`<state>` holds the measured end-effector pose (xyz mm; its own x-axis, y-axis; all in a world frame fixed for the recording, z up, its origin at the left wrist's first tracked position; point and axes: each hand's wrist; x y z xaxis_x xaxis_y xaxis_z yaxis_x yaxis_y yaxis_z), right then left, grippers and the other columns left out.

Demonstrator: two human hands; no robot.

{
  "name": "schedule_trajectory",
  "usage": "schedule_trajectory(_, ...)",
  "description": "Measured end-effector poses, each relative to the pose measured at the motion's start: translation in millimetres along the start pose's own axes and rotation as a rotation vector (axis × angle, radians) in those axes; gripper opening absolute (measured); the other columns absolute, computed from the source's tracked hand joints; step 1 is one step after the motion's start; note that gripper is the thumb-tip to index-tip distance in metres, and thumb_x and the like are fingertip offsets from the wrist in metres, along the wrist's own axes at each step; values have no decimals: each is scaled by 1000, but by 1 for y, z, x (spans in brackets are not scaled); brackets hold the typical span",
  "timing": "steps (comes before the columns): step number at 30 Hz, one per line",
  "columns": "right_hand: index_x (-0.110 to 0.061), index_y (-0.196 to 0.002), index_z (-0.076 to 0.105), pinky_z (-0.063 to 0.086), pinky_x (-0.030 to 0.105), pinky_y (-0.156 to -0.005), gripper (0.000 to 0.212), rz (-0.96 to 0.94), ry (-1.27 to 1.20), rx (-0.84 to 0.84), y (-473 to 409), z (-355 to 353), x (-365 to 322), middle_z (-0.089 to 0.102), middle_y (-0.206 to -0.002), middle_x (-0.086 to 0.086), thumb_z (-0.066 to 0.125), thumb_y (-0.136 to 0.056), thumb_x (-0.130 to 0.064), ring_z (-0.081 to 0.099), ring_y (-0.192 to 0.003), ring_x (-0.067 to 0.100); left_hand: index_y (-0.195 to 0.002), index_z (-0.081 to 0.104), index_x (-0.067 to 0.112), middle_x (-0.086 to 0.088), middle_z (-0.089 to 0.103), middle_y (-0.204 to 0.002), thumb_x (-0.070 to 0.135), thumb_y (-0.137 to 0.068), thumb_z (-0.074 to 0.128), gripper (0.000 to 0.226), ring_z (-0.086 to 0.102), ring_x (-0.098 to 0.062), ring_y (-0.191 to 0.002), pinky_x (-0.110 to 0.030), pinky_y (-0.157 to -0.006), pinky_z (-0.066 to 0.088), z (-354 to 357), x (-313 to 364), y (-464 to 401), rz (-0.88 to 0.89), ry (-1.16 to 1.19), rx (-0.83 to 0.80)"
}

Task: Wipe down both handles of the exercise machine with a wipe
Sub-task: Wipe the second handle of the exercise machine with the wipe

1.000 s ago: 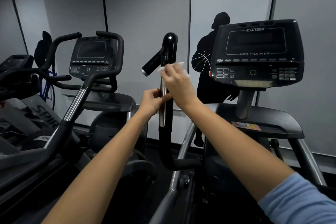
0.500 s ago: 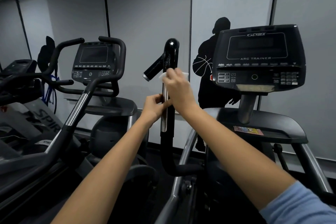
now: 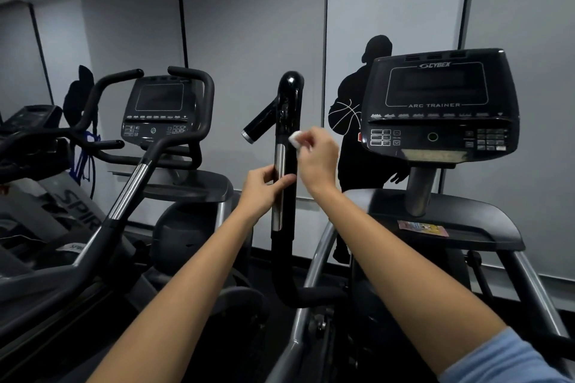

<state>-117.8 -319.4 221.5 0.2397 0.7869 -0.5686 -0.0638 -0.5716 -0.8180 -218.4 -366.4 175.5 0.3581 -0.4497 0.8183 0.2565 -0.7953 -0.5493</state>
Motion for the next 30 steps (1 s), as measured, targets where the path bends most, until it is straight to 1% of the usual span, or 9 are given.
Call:
schedule_trajectory(2,-2,-89,66,50,14,-71,11,338,-249,116,-9,1,-5,63,-84,2,56,-86,1,59,-81,13,-95,68,9,-3,71,-86,18,-84,68,15,68,-18,-85,-37,-87,54,-2,-1,0,-9,1,-9)
schedule_trajectory(3,-2,-95,65,50,14,-71,12,337,-289,172,-14,1,-8,62,-85,0,57,-87,0,58,-82,12,-96,68,7,-3,71,-87,19,-83,69,17,68,-18,-86,-38,-87,54,-3,-1,0,-8,-3,-18)
schedule_trajectory(8,-9,-96,68,46,31,-75,17,-211,117,23,-28,6,-23,60,-103,7,53,-90,-5,52,-100,25,-95,67,2,1,67,-74,19,-83,69,21,64,-8,-68,-22,-66,48,-6,4,-3,-41,-9,-54)
schedule_trajectory(11,-7,-104,67,49,39,-86,23,-299,202,-48,-28,9,-13,50,-125,13,50,-91,-2,52,-108,30,-96,66,4,1,67,-75,19,-83,70,20,63,-1,-61,-13,-57,46,-8,8,-6,-63,-4,-71)
schedule_trajectory(15,-4,-104,64,56,39,-66,32,-492,419,-42,-17,4,-11,60,-98,14,59,-76,11,59,-84,29,-118,61,6,-12,66,-111,29,-79,72,46,64,-25,-98,-41,-85,55,-8,17,-17,-47,37,23)
schedule_trajectory(19,-7,-68,67,47,22,-36,23,-802,772,-20,-25,-6,-21,60,-68,3,55,-59,11,57,-56,17,-108,64,6,-15,66,-108,17,-78,74,34,64,-31,-100,-53,-92,50,-9,23,-30,-56,85,4)
schedule_trajectory(21,-5,-64,64,48,24,-38,28,-779,802,-50,-42,-9,-35,60,-68,7,42,-67,12,58,-58,20,-101,66,10,-11,67,-102,15,-78,74,25,62,-26,-93,-52,-92,48,-11,21,-31,-83,96,-11)
schedule_trajectory(25,0,-89,66,47,33,-63,22,-586,840,-187,-75,-1,-46,58,-98,16,48,-84,12,57,-88,31,-92,66,16,-5,66,-95,15,-77,74,17,62,-23,-89,-49,-90,50,-12,18,-30,-69,131,-31)
schedule_trajectory(30,-16,-61,66,43,20,-46,37,-731,990,-148,-38,0,-33,60,-69,-2,37,-69,5,59,-64,14,-103,65,7,-9,67,-100,13,-79,73,27,63,-30,-96,-50,-90,51,-11,19,-32,-56,114,-26)
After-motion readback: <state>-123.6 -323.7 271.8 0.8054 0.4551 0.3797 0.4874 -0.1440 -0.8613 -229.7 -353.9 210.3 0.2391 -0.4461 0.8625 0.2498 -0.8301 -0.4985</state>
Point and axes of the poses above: each hand's wrist, its own y-axis away from the middle knuckle, its own z-axis out of the palm, x = y × z
